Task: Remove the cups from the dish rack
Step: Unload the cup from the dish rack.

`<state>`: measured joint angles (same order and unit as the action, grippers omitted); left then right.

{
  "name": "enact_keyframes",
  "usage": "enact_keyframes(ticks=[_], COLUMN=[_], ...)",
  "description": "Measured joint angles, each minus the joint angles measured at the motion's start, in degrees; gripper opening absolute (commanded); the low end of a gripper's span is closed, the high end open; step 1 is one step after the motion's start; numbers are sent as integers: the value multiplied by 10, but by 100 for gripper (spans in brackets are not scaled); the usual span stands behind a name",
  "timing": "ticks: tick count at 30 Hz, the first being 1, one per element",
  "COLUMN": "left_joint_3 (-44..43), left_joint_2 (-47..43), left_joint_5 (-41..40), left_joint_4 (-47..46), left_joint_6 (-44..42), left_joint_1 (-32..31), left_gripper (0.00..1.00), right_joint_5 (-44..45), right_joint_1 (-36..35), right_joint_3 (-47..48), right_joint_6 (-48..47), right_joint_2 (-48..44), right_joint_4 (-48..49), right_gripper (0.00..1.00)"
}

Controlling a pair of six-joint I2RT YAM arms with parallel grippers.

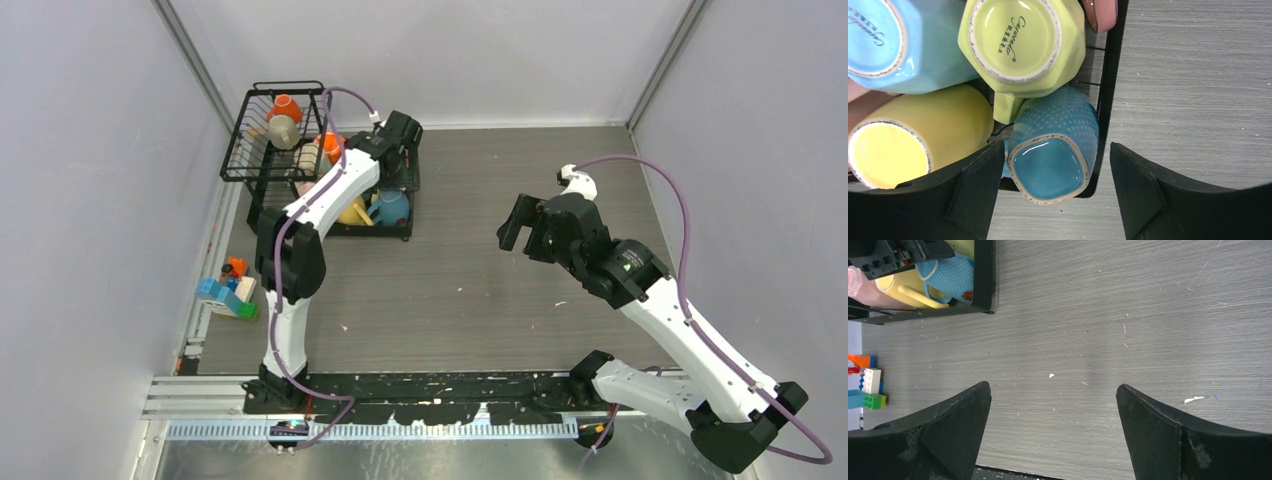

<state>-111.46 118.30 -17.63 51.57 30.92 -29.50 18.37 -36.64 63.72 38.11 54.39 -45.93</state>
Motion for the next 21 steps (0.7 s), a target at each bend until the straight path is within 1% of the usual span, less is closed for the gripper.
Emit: enact_keyframes(ticks=[10, 15, 17, 21], left_joint_3=[5, 25, 26, 26], left_joint_2=[10, 10, 10, 10], left_joint_5=[1, -2, -3, -6], left_joint_4=[5, 1, -1, -9], left_joint_6=[17, 17, 16, 9], left_joint_1=[0, 0, 0, 0], left_gripper=[78, 76, 70, 53], right_joint_5=[-7, -12, -13, -16], right_joint_1=[0, 0, 0, 0], right_joint_3=[-7, -18, -19, -19], right_joint_6=[0, 1, 2, 2], right_joint_2=[0, 3, 8, 12], right_joint_4=[0, 0, 1, 1], right_gripper=[100, 100, 100, 100])
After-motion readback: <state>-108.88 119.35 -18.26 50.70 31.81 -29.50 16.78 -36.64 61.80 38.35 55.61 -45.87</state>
